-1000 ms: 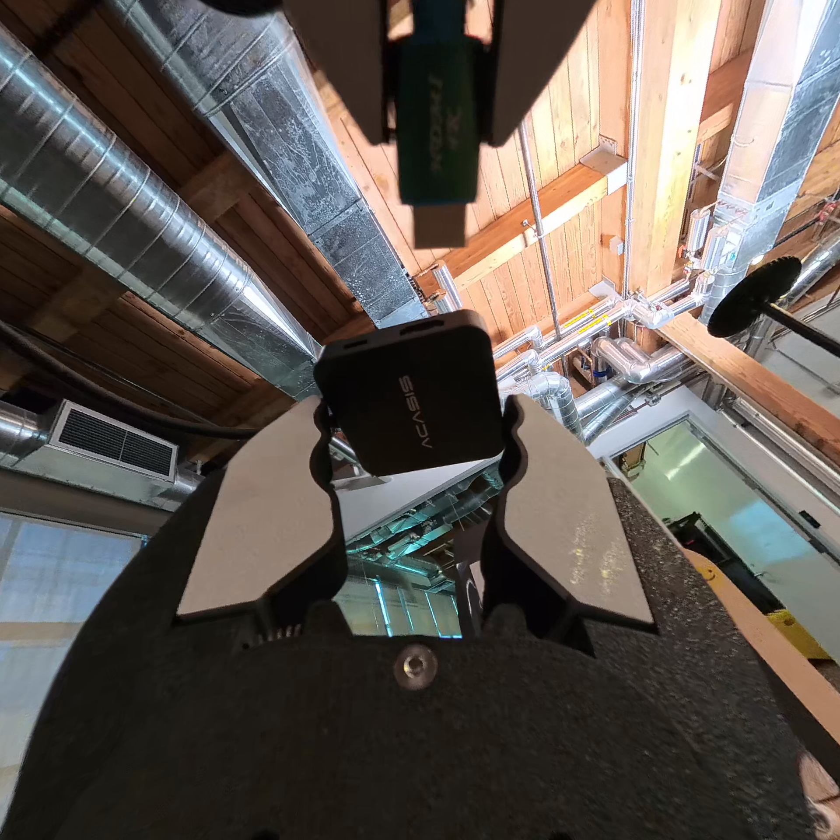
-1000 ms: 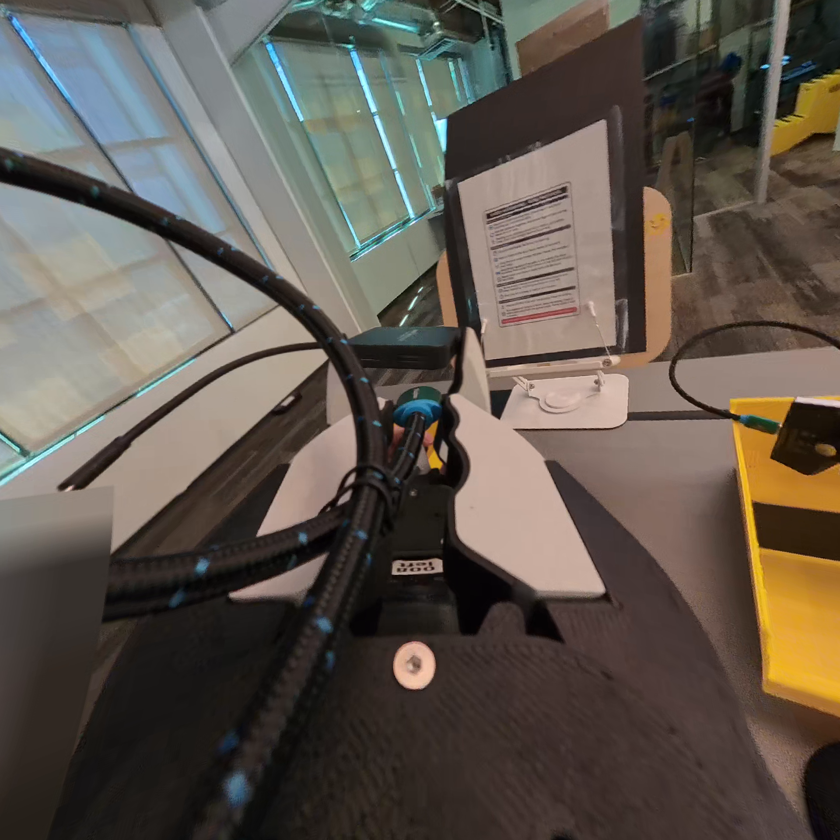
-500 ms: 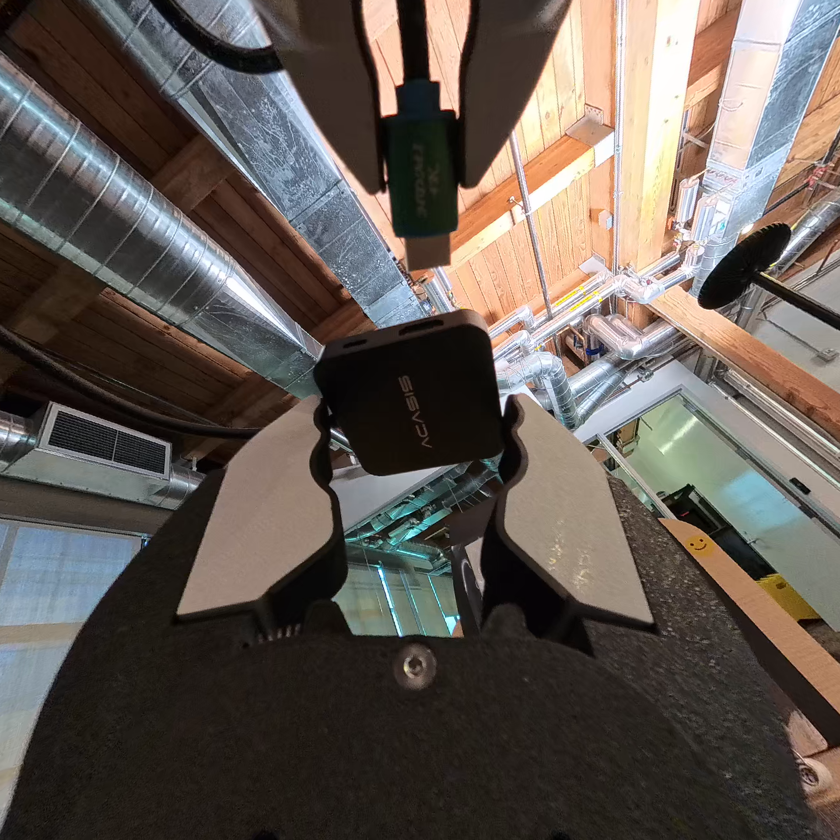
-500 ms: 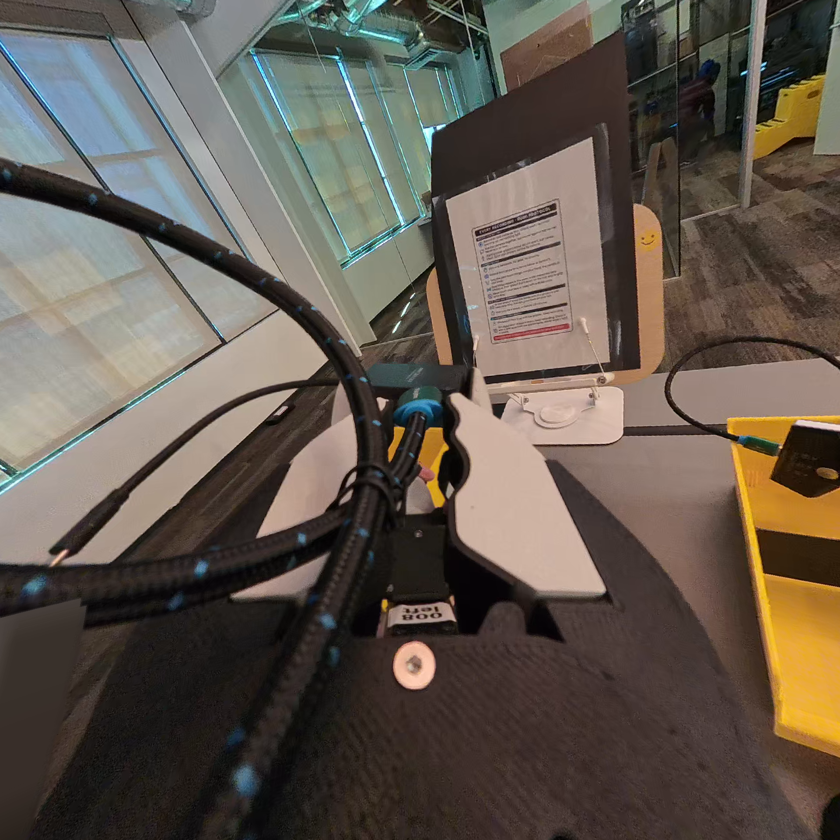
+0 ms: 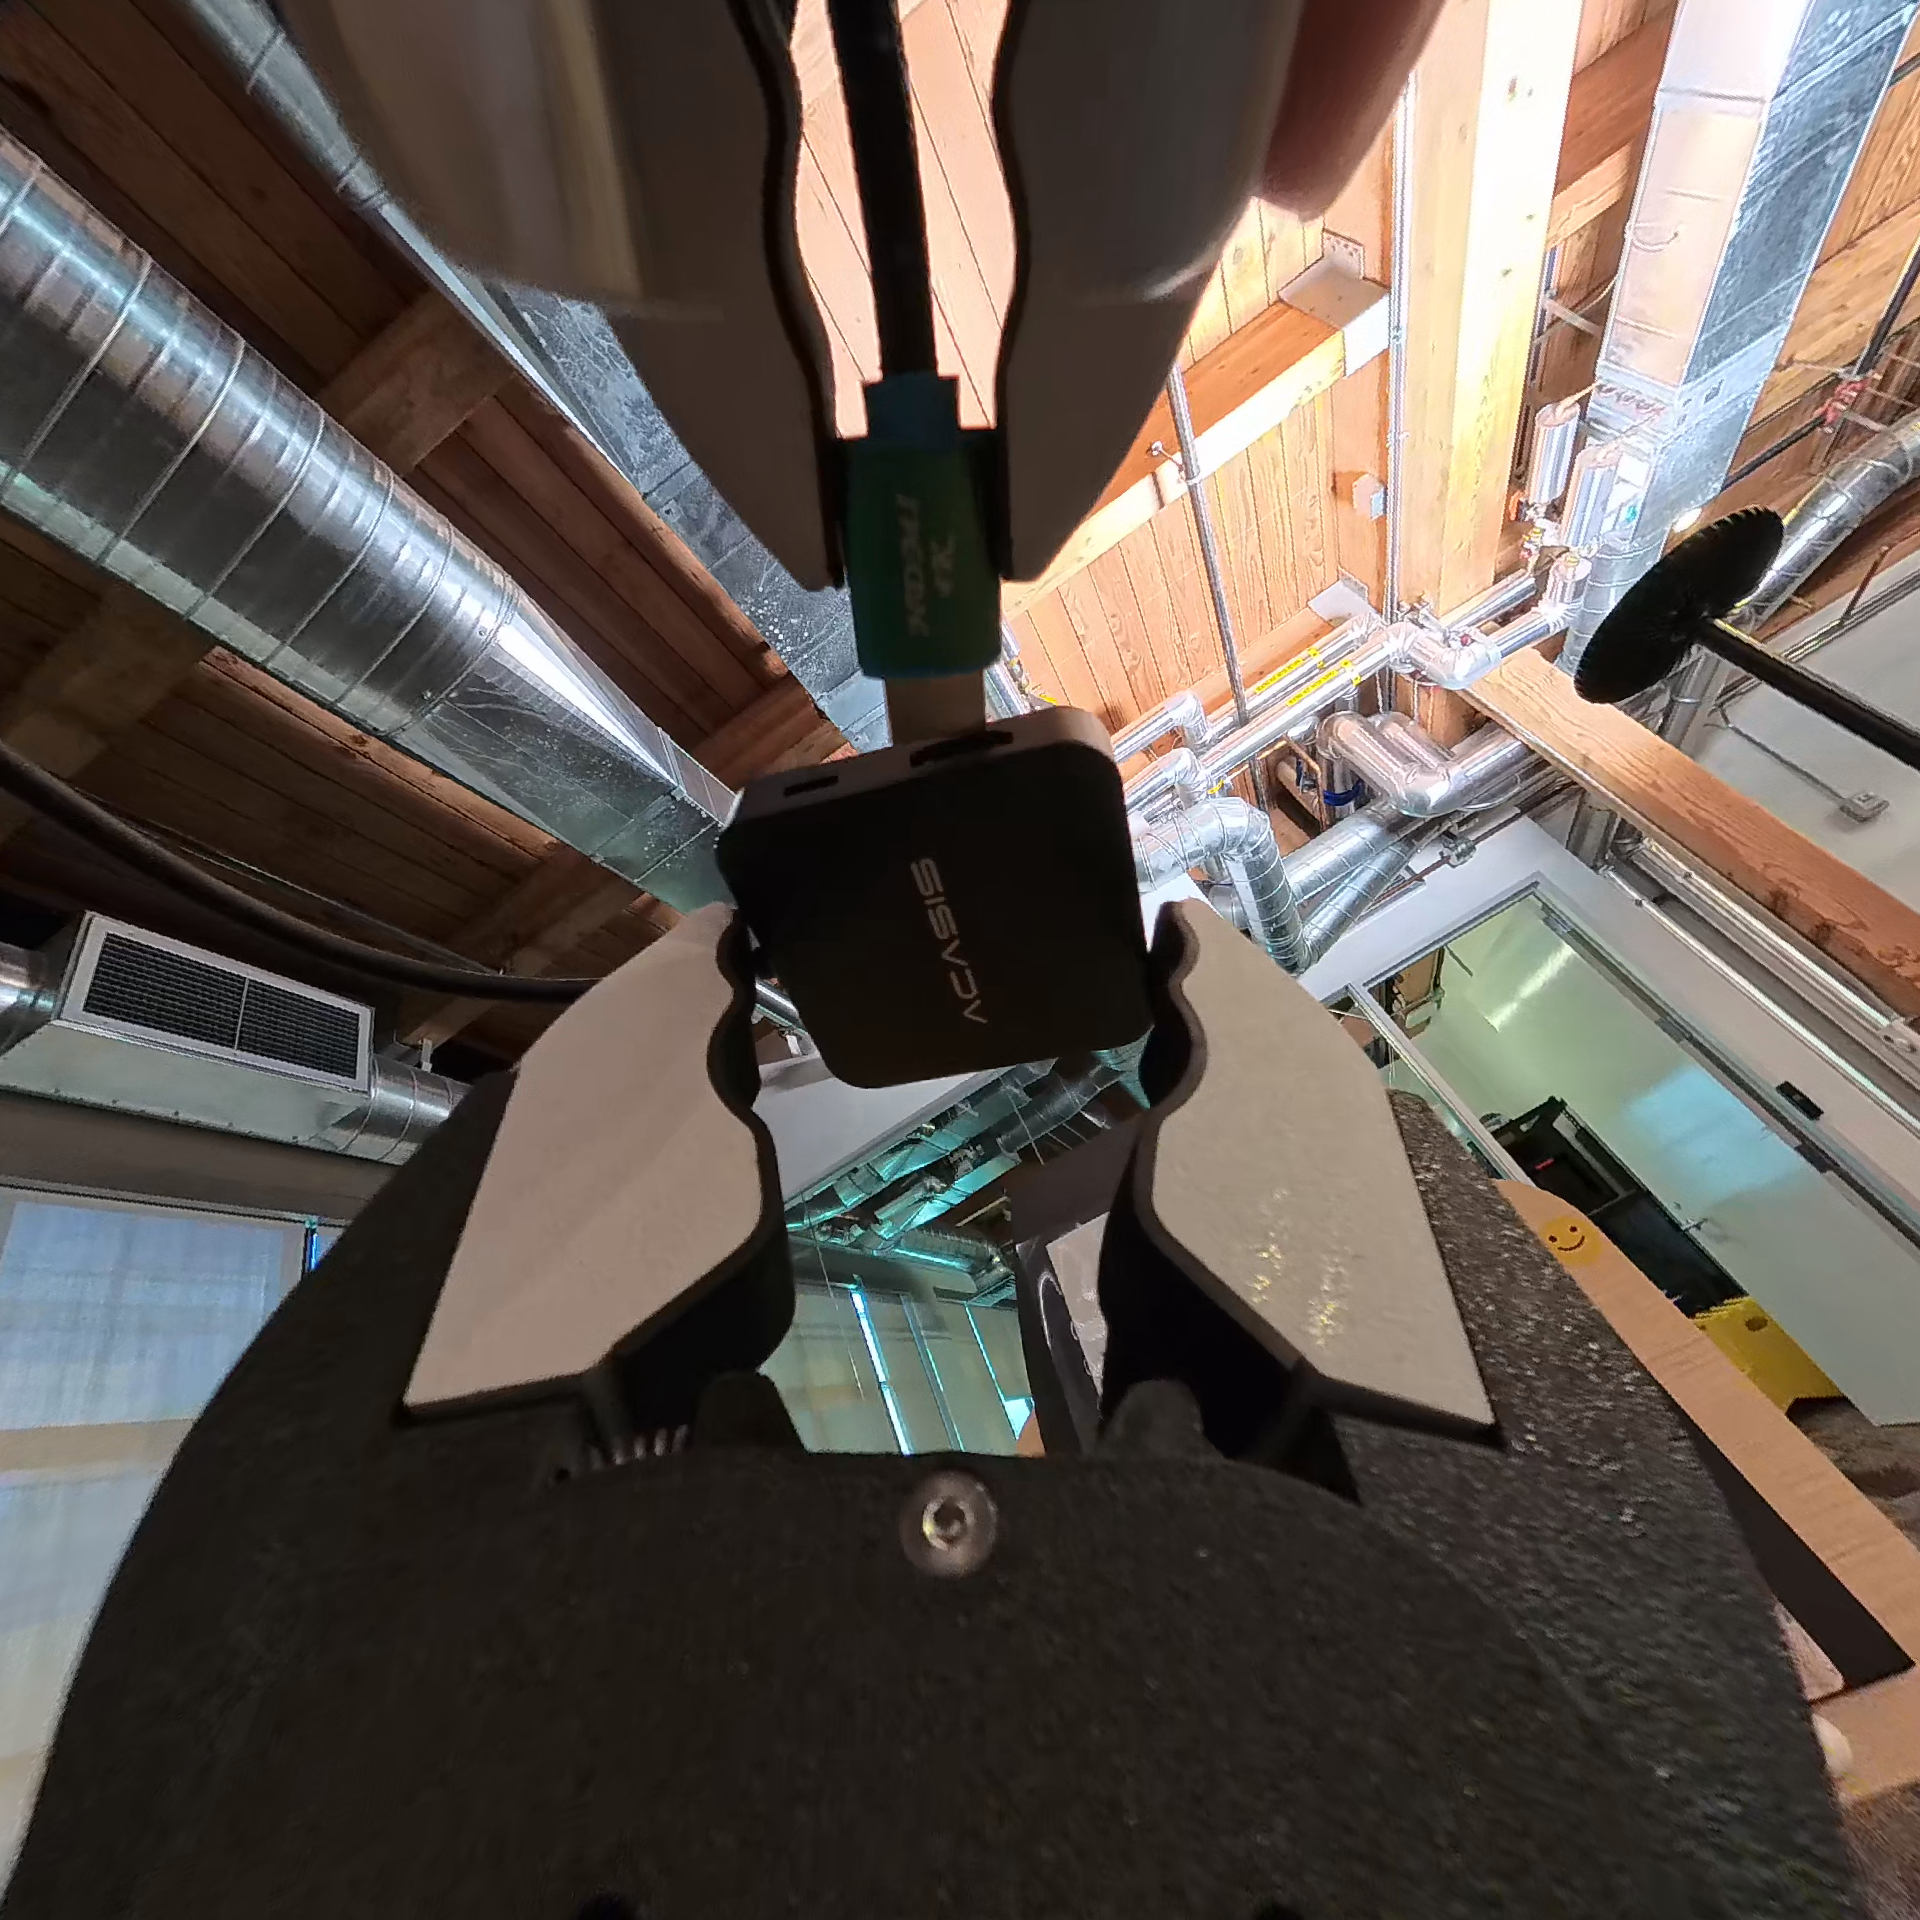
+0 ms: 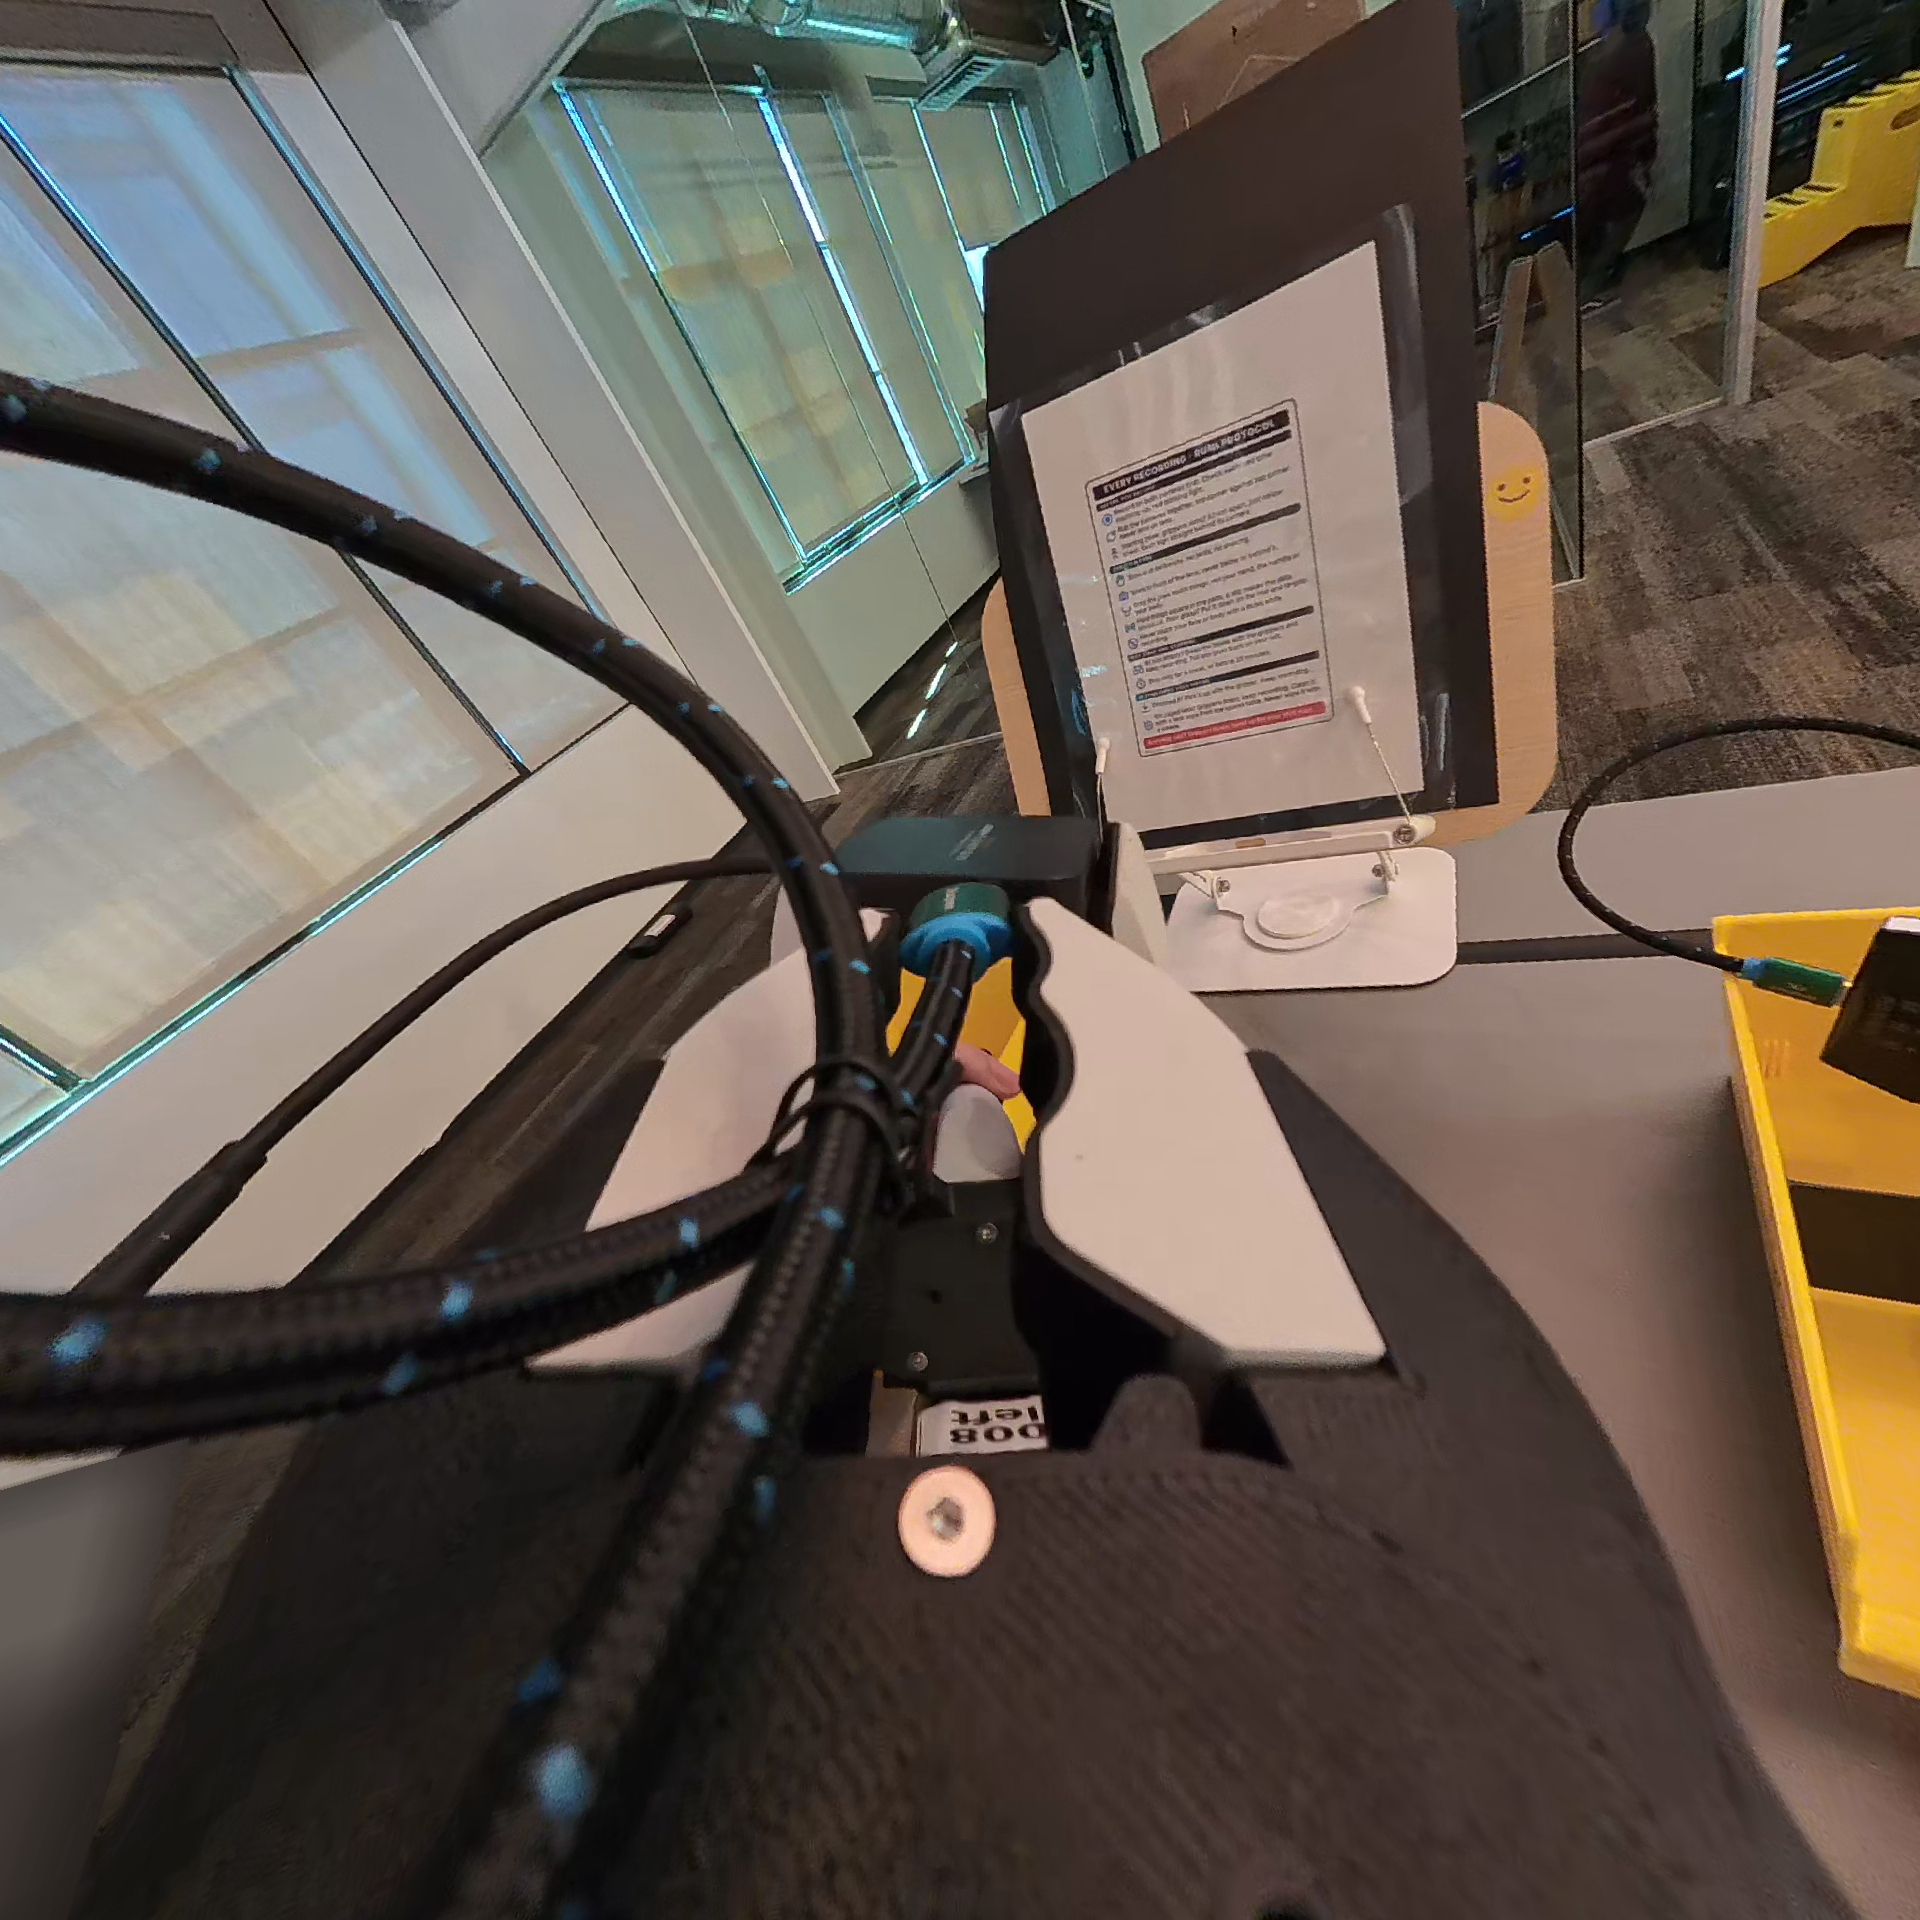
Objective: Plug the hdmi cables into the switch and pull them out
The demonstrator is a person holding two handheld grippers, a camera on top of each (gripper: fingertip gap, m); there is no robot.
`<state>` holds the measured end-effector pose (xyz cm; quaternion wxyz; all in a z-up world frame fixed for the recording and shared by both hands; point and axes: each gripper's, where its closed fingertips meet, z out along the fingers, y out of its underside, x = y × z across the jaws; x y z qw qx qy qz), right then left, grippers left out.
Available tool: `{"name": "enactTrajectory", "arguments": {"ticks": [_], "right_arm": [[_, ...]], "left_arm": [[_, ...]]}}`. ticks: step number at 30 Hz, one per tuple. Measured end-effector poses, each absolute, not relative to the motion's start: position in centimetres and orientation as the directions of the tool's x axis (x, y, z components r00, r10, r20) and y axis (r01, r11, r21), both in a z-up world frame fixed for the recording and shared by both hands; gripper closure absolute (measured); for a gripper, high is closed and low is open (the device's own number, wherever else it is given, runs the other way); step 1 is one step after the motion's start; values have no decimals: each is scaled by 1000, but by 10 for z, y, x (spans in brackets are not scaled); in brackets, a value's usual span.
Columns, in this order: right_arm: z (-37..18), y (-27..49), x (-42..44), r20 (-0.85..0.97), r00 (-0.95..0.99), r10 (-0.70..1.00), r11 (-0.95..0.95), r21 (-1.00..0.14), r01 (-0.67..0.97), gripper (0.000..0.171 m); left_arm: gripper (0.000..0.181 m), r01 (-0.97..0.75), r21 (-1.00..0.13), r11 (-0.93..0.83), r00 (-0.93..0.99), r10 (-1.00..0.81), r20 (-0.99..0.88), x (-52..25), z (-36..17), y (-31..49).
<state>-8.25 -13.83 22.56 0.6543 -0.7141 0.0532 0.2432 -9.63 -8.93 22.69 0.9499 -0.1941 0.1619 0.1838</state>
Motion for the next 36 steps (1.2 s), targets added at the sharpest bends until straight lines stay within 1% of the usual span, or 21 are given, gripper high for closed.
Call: {"name": "enactTrajectory", "arguments": {"ticks": [4, 9, 16, 18, 21, 29, 36], "right_arm": [[223, -139, -81, -430, 873, 229, -142, -902, -407, 147], [222, -140, -77, -475, 852, 221, -151, -879, -451, 148], [220, -147, -72, -520, 838, 164, -162, -852, -498, 147], [220, -150, -72, -531, 832, 159, -154, -846, -510, 148], [222, -155, -71, -563, 811, 156, -118, -826, -551, 147], [222, -164, -72, -534, 832, 148, -121, -845, -521, 149], [224, -174, -74, -562, 812, 161, -159, -826, -540, 147]], "left_arm": [[109, -410, -308, 858, 881, 284, -379, -96, 228, -91], [109, -425, -273, 863, 867, 300, -399, -93, 227, -94], [110, -421, -255, 870, 860, 294, -416, -87, 227, -102], [110, -427, -244, 871, 858, 305, -413, -87, 228, -106], [110, -417, -257, 872, 862, 288, -417, -86, 229, -111], [113, -407, -233, 883, 856, 280, -435, -87, 234, -131], [115, -378, -215, 901, 858, 253, -447, -88, 236, -148]]}}
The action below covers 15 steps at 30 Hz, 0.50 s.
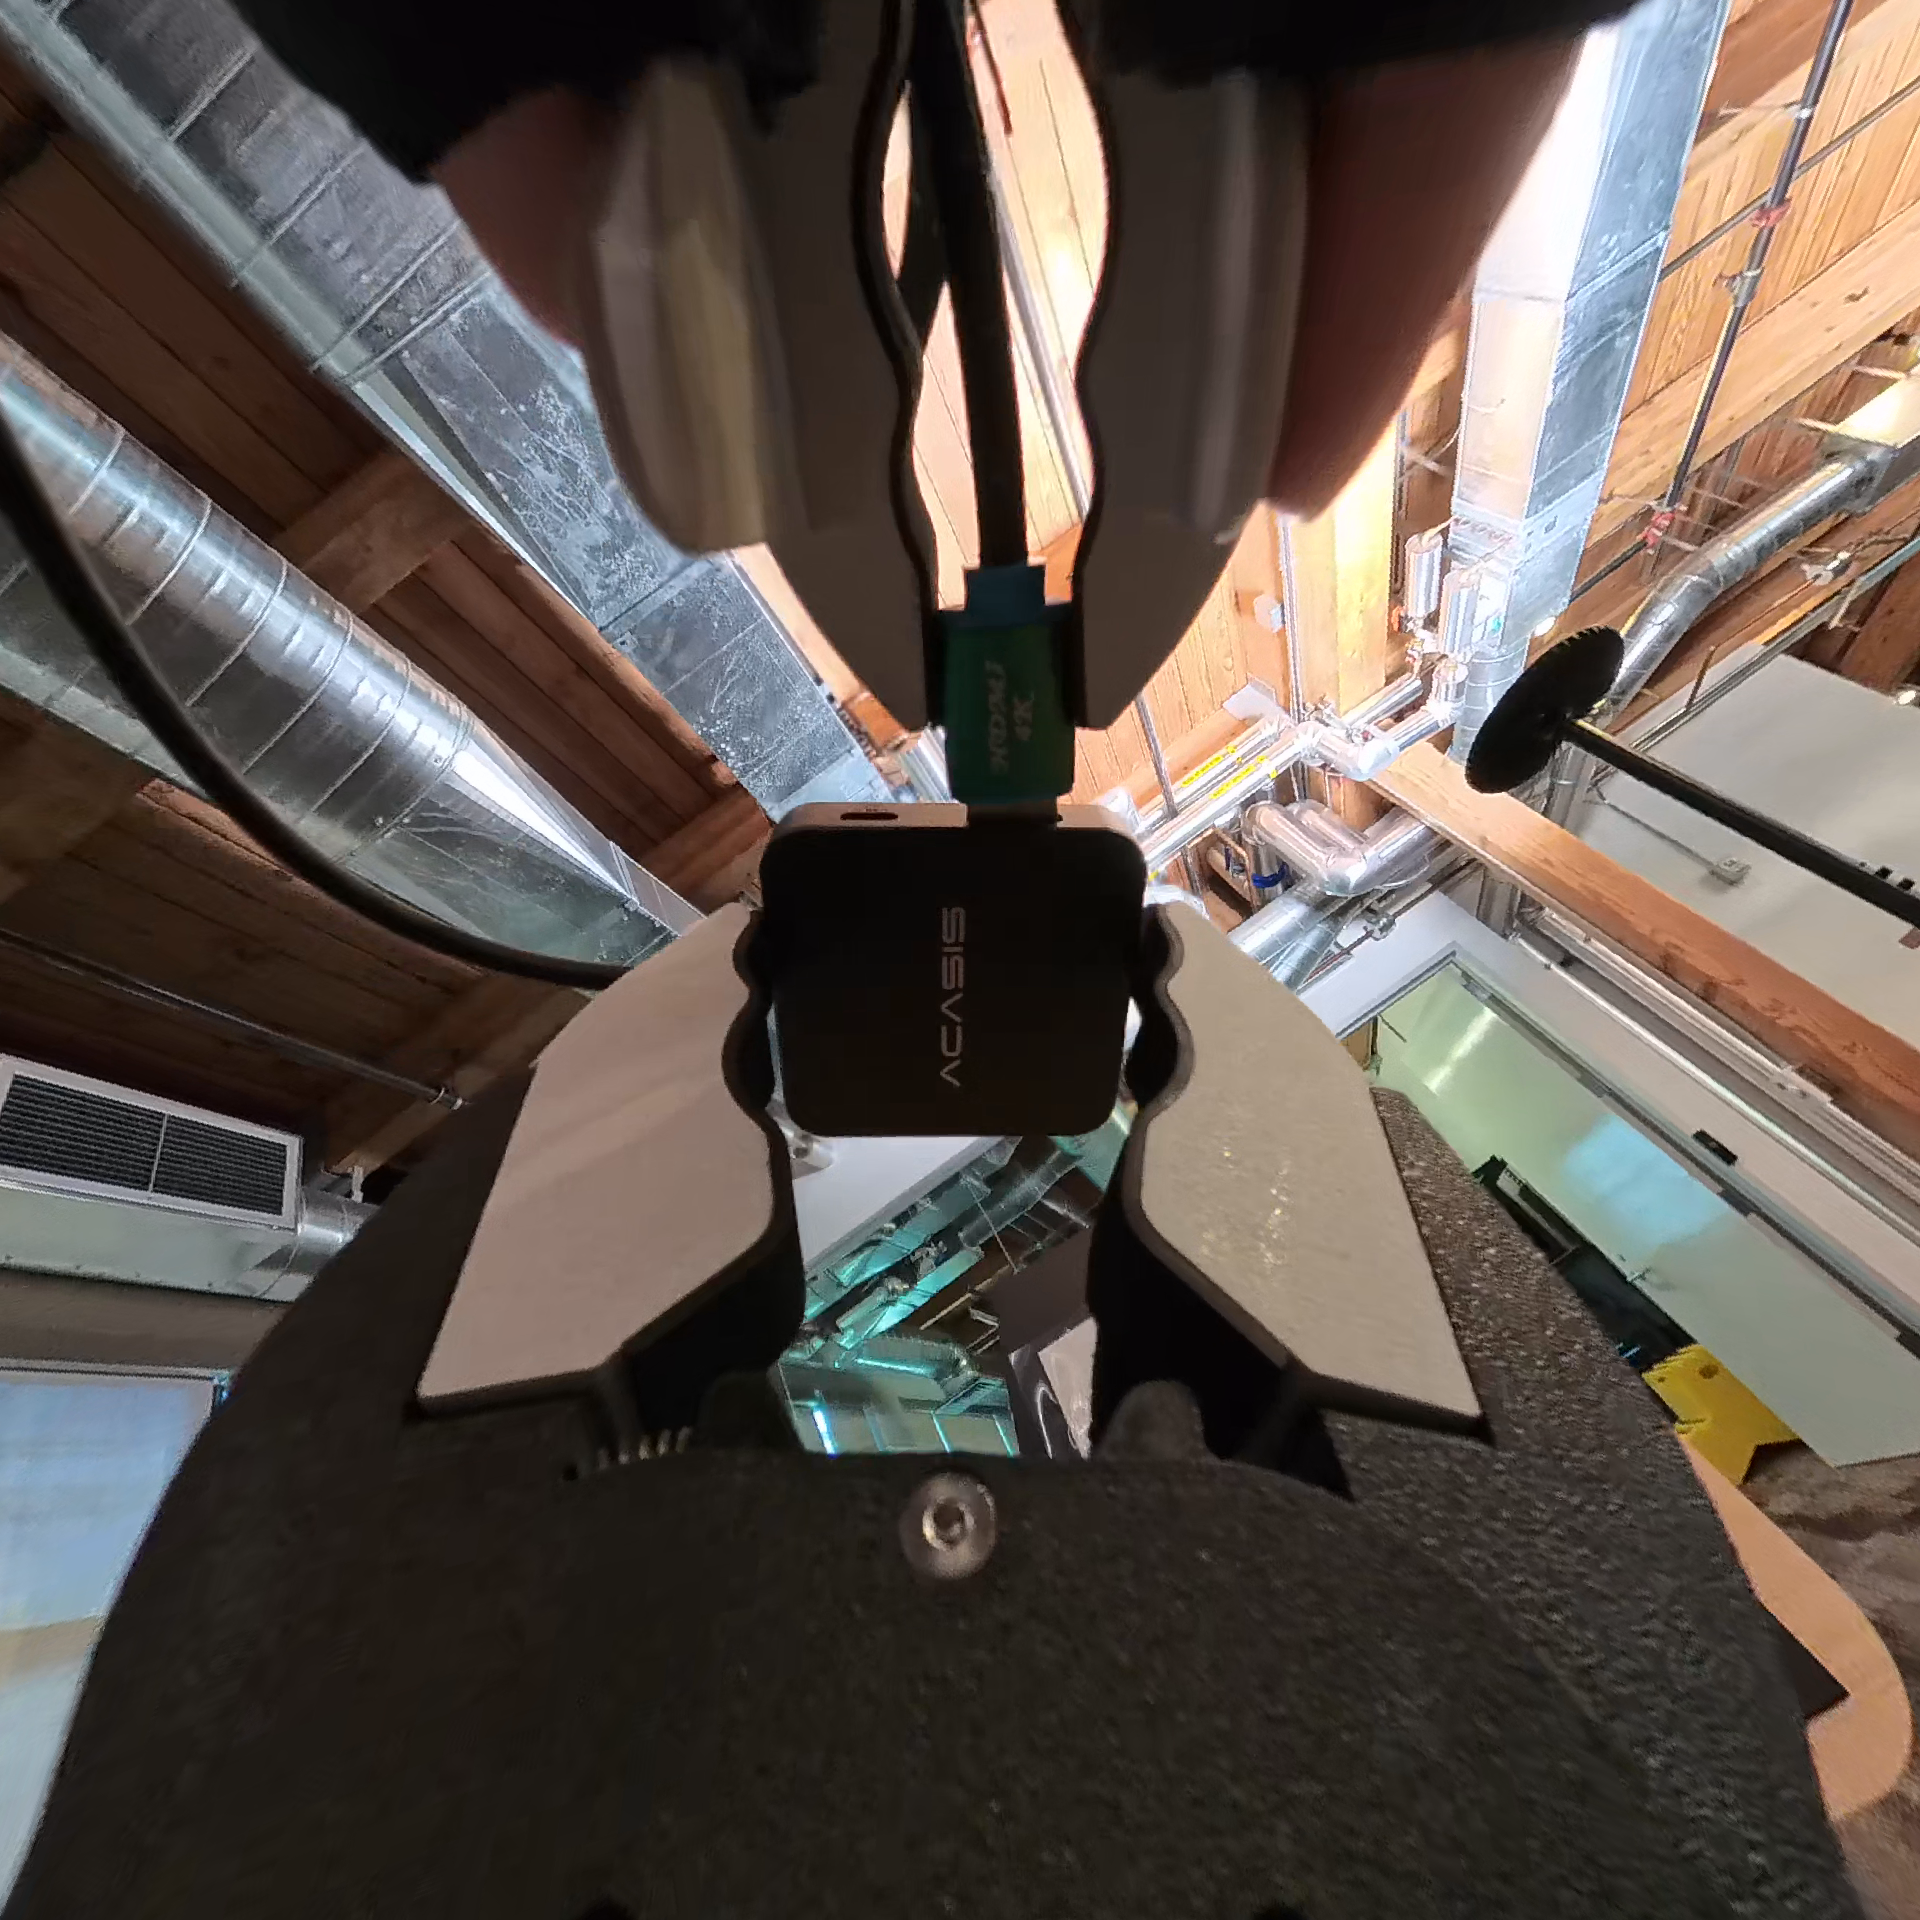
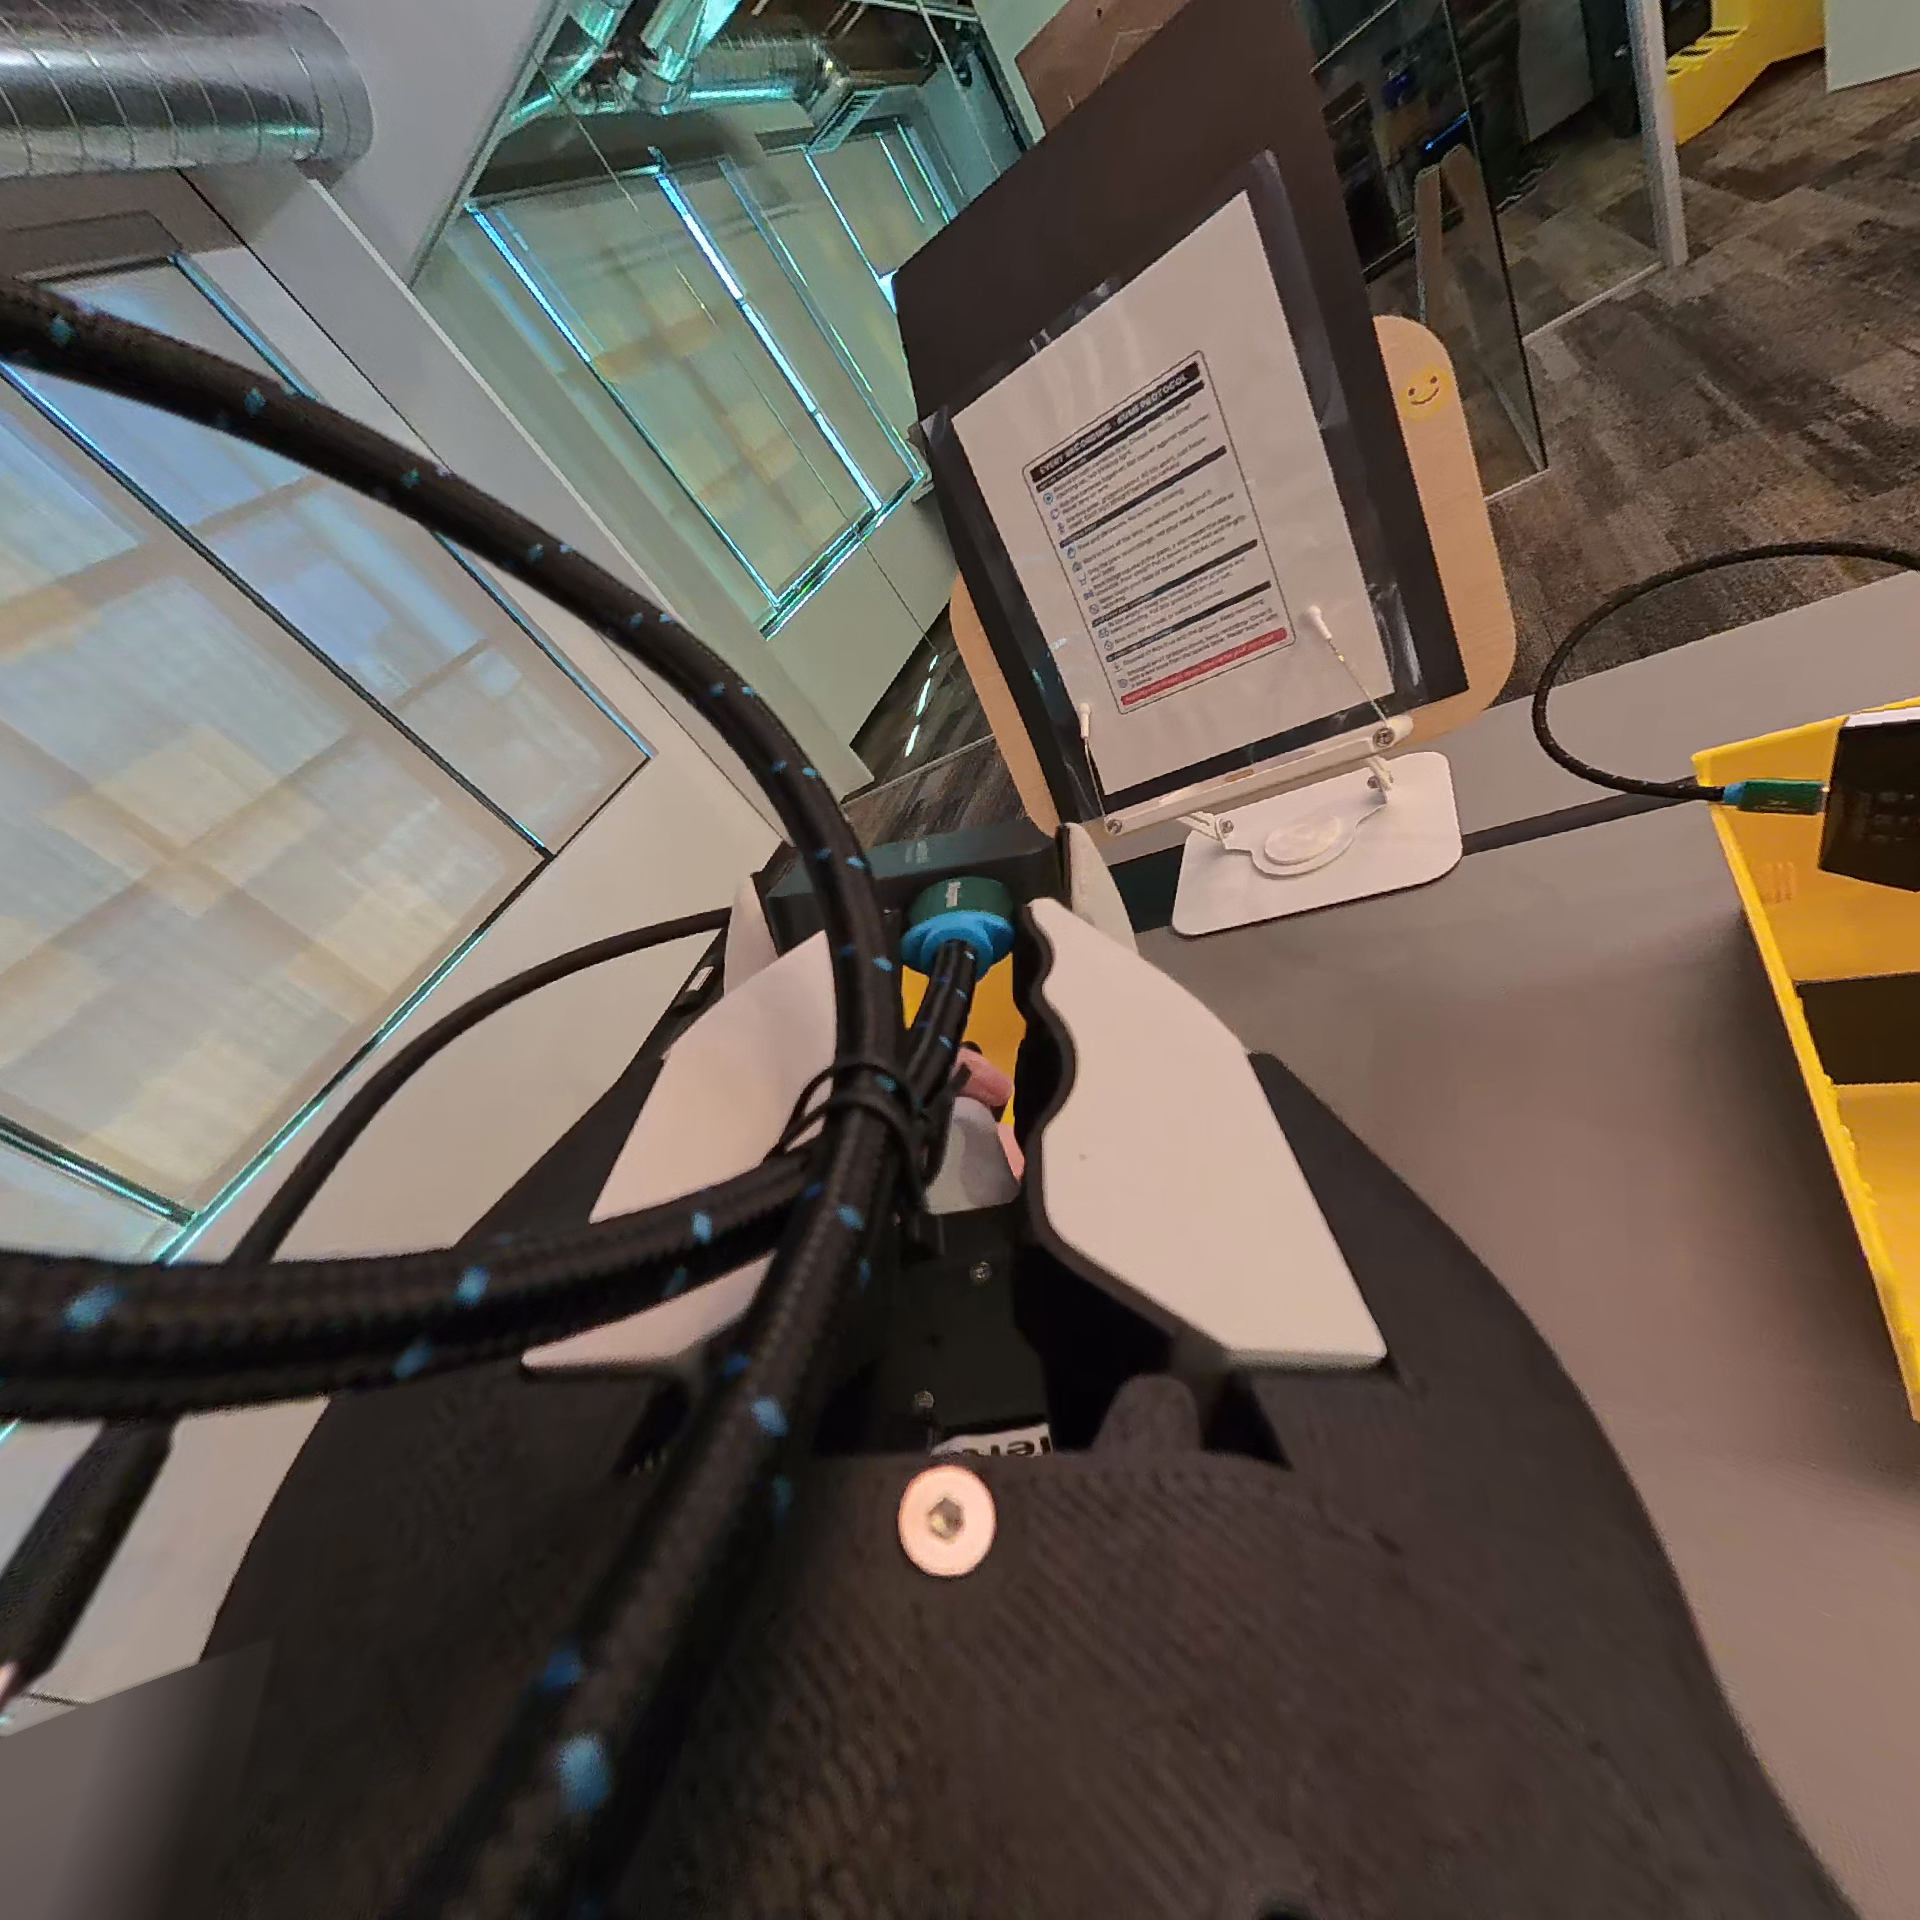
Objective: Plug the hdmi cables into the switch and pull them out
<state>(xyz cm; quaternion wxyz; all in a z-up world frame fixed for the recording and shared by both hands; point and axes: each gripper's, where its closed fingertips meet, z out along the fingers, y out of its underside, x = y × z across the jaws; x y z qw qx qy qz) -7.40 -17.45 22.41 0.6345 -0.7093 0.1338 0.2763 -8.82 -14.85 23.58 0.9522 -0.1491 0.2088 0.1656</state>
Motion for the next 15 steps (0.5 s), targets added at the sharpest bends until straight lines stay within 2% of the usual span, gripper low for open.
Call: {"name": "enactTrajectory", "arguments": {"ticks": [7, 11, 15], "right_arm": [[224, -175, -70, -539, 827, 162, -147, -841, -520, 149], [221, -173, -60, -624, 756, 196, -143, -781, -607, 148], [214, -176, -44, -695, 682, 226, -143, -717, -683, 148]], "left_arm": [[115, -295, -237, 926, 864, 152, -480, -82, 235, -149], [115, -330, -200, 922, 837, 188, -515, -73, 231, -150], [115, -300, -182, 936, 804, 146, -576, -58, 224, -156]]}}
